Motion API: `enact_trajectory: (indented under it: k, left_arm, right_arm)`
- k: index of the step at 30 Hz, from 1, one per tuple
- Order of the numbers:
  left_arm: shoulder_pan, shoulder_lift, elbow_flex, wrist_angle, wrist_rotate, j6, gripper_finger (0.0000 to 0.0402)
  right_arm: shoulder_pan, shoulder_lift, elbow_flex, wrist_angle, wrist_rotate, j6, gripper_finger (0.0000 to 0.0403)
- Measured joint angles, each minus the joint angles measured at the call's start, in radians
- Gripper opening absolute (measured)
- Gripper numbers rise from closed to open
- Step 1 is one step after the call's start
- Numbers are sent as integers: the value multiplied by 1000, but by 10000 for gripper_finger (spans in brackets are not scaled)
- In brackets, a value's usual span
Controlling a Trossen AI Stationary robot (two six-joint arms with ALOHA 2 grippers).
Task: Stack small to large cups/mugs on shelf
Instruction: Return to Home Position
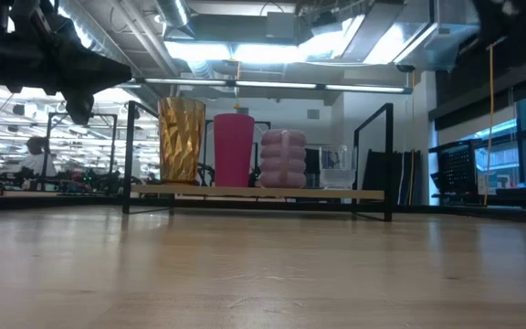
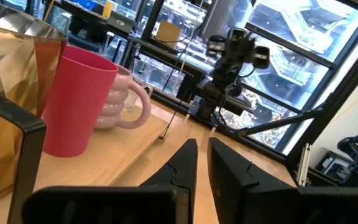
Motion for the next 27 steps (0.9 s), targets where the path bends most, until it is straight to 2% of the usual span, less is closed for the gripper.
enact_trajectory:
  k: [4, 9, 13, 15, 18, 22, 24, 27]
  left_arm:
    - [0, 0, 0, -6, 0, 0, 33]
    - [0, 0, 0, -29, -5, -3, 33]
    - [0, 0, 0, -28, -6, 6, 33]
    - [0, 0, 0, -29, -6, 41, 33]
    - [0, 0, 0, -29, -6, 113, 33]
    - [0, 0, 0, -48, -6, 240, 33]
    - [0, 0, 0, -54, -5, 280, 33]
    - [0, 0, 0, -69, 4, 290, 33]
  right_arm:
    - [106, 7, 2, 31, 39, -23, 67]
    - [262, 63, -6, -42, 200, -86, 67]
    - [342, 102, -6, -128, 312, -268, 67]
    - [355, 113, -6, -224, 314, -399, 67]
    - [362, 127, -6, -297, 303, -469, 67]
    - [362, 134, -6, -450, 234, -425, 67]
    - [362, 136, -4, -527, 186, -308, 67]
    - [363, 156, 4, -517, 159, -72, 67]
